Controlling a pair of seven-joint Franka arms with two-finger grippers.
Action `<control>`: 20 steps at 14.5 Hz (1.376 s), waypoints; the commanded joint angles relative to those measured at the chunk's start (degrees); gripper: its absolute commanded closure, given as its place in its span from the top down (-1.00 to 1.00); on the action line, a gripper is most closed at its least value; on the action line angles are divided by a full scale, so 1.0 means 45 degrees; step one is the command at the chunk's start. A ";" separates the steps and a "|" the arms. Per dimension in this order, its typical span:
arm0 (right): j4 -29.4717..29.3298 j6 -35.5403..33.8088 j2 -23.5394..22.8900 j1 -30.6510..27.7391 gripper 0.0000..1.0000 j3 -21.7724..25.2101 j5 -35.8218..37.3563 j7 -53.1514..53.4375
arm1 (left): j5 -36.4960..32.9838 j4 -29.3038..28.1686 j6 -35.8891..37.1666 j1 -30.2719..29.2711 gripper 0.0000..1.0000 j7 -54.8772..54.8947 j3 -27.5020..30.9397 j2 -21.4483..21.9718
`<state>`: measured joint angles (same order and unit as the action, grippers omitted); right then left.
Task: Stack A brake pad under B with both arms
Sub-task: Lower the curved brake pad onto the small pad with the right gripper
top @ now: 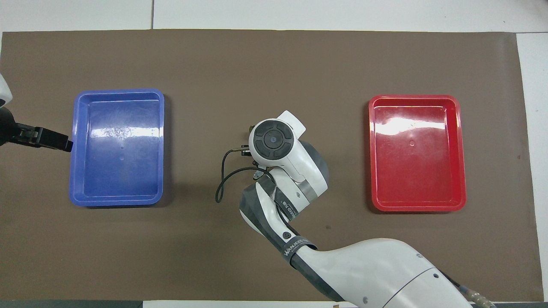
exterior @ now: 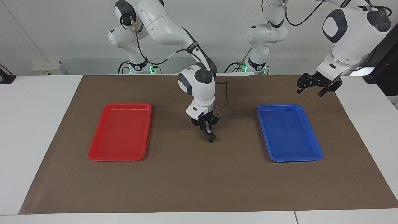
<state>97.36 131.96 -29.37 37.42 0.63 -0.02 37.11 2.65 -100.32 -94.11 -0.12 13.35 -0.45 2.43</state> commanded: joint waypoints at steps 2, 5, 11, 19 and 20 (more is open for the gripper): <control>-0.0367 0.0304 -0.0328 0.0178 -1.00 -0.0003 0.0277 0.0562 | -0.0023 -0.0148 0.0249 -0.0012 0.98 -0.0017 -0.0076 0.0318; -0.0406 0.0305 -0.0388 0.0238 -1.00 -0.0003 0.0277 0.0582 | -0.0043 -0.0148 0.0248 0.0105 0.98 -0.1224 -0.0154 0.0299; -0.0250 0.0733 -0.0388 0.0238 -0.93 -0.0003 0.0258 0.0563 | -0.0373 -0.0050 0.0248 0.0124 0.98 -0.1365 -0.0232 0.0299; -0.0035 0.0812 -0.0407 0.0180 -0.78 -0.0003 0.0277 0.0563 | -0.0435 0.0359 0.0346 0.0359 0.98 -0.1540 -0.0330 0.0241; -0.0015 0.0832 -0.0427 0.0180 -0.74 -0.0003 0.0277 0.0563 | -0.0395 0.0612 0.0443 0.0359 0.98 -0.1541 -0.0330 0.0163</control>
<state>96.97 134.04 -30.58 38.45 0.63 0.02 37.99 1.28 -99.54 -93.44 1.22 7.59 -1.98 3.23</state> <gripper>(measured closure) 0.564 0.009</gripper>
